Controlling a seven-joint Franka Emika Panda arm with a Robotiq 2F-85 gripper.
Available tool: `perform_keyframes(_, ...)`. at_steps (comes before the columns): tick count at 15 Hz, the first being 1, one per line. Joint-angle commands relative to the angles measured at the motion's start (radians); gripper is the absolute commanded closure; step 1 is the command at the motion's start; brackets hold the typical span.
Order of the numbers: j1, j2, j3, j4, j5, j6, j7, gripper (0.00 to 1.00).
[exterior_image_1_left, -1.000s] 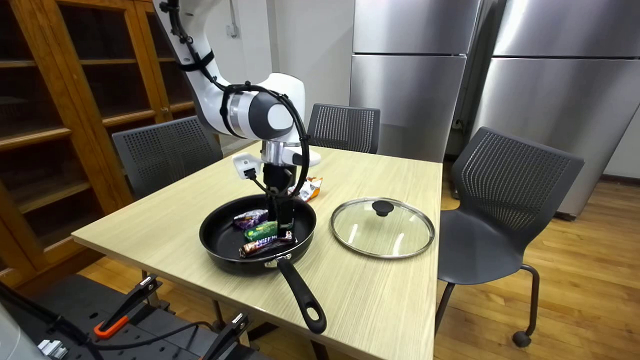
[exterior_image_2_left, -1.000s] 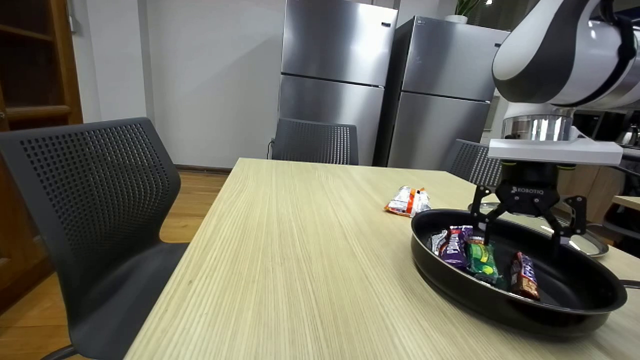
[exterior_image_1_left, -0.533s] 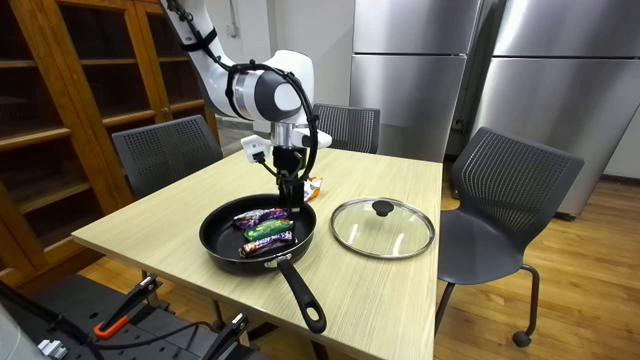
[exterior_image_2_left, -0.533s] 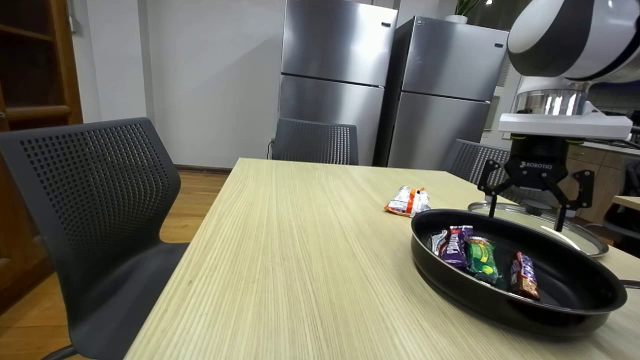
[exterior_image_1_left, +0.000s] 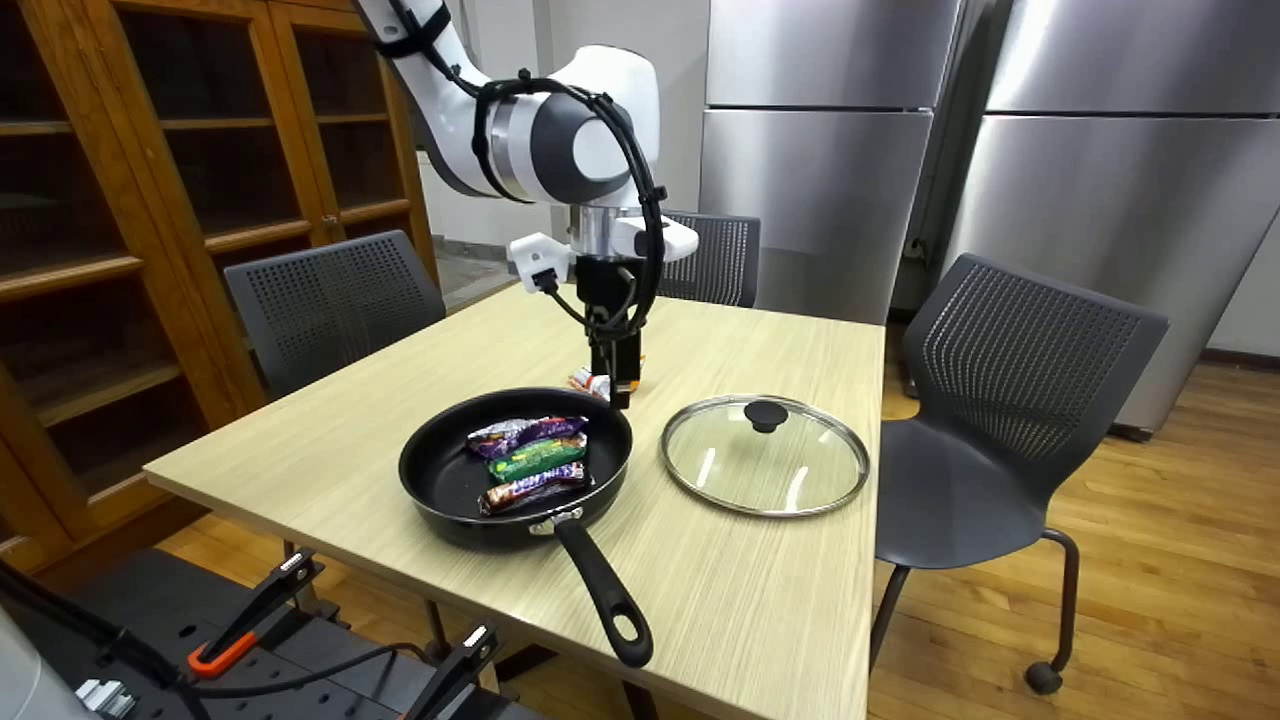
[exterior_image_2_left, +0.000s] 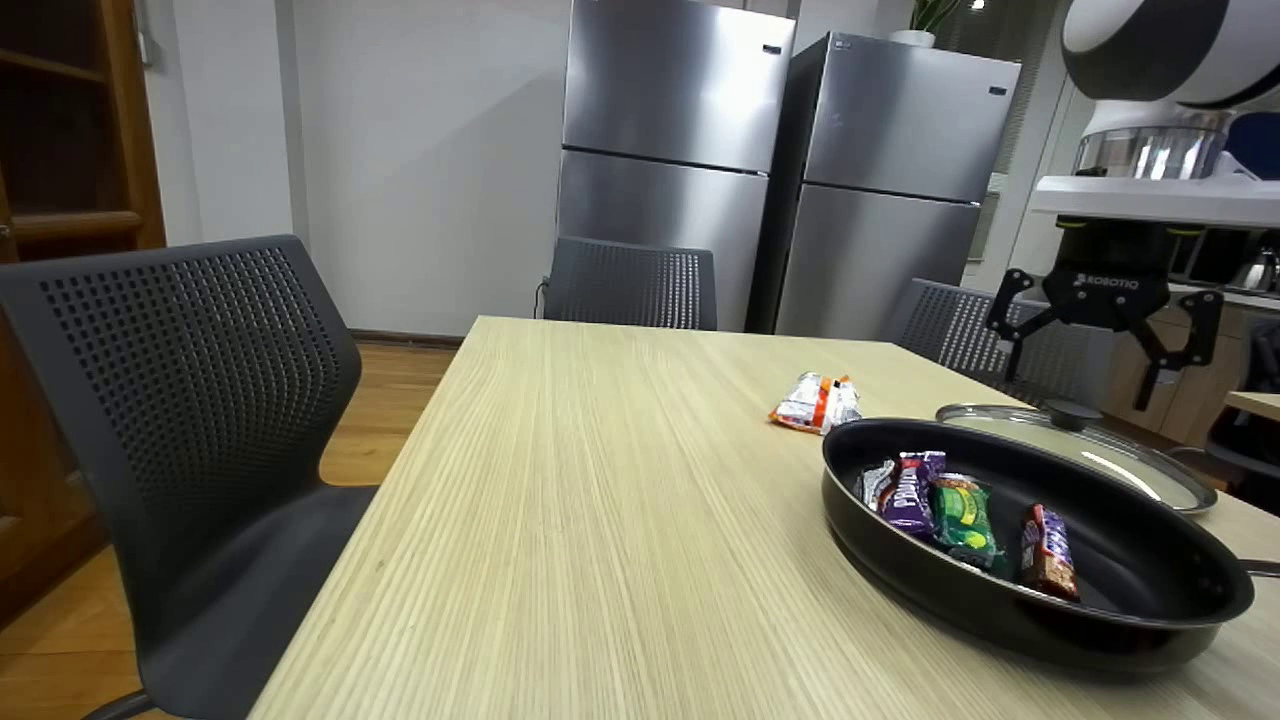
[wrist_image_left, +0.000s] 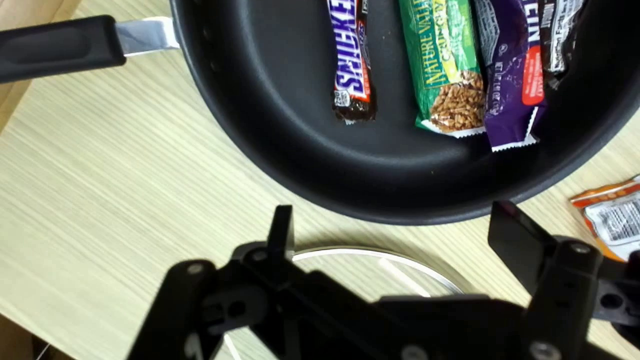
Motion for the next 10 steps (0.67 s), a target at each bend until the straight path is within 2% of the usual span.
perform_keyframes(1,-0.029,-0.021,-0.006,0.019,-0.018,-0.031,0.021,0.00)
perform_keyframes(10,-0.044,-0.004,-0.002,0.022,-0.008,-0.002,0.009,0.00)
